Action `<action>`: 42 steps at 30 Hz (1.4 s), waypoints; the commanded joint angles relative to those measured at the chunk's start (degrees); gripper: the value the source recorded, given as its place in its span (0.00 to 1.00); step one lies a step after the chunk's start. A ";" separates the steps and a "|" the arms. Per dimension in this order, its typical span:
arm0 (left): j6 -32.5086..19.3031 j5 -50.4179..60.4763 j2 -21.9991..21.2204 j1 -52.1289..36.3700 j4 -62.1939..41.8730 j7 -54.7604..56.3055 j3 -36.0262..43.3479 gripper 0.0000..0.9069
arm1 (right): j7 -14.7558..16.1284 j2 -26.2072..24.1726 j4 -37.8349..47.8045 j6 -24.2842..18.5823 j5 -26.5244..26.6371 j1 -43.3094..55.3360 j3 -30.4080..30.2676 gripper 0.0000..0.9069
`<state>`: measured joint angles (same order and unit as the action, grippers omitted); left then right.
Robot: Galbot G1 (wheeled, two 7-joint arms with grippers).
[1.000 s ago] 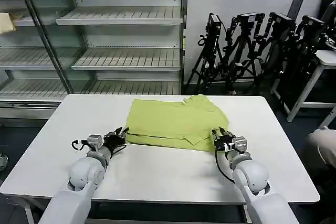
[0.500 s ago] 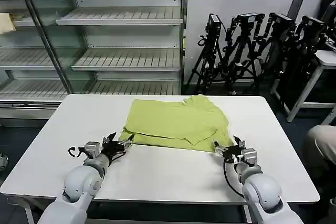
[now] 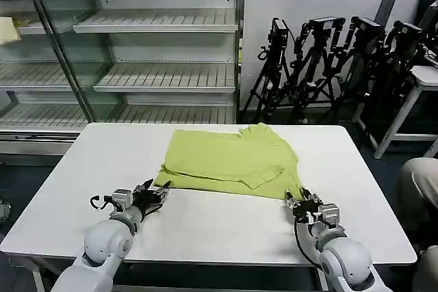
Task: Fold and organize the clothes.
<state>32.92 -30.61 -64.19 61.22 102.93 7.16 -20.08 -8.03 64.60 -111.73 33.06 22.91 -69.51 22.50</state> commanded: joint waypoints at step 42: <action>0.13 7.16 1.56 37.94 26.84 -5.90 -17.37 0.02 | 2.27 0.93 -25.91 -2.53 -9.01 -33.36 6.84 0.00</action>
<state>33.07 -27.30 -62.62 90.59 125.31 3.98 -33.71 -6.18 65.32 -133.85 31.26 15.65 -96.95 28.87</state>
